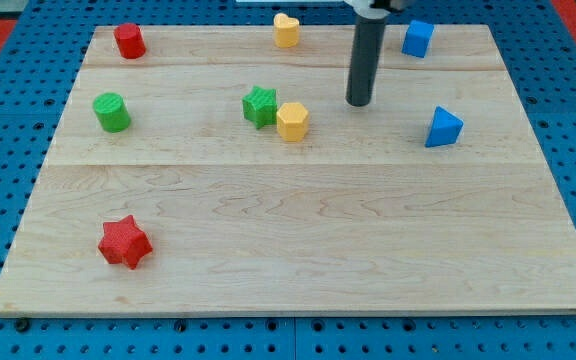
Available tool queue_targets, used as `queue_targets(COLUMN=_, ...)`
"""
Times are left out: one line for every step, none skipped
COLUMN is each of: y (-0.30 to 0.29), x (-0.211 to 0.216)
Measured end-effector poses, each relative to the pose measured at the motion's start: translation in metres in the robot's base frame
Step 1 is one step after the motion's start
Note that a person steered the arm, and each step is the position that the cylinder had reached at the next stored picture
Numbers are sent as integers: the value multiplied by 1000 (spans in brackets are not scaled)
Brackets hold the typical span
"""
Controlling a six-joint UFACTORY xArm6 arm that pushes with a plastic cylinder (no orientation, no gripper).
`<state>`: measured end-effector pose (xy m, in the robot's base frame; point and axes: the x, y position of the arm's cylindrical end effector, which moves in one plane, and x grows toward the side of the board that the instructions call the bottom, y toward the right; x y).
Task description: Move the yellow hexagon diagonal to the green star
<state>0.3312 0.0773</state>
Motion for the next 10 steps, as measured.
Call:
queue_targets(y=-12, x=-16)
queue_targets(y=-32, x=-25)
queue_targets(y=-48, x=-25)
queue_targets(y=-62, x=-25)
queue_targets(y=-64, x=-25)
queue_targets(y=-64, x=-25)
queue_targets(y=-68, x=-17)
queue_targets(y=-101, x=-13)
queue_targets(y=-127, x=4)
queue_targets(y=-139, x=19)
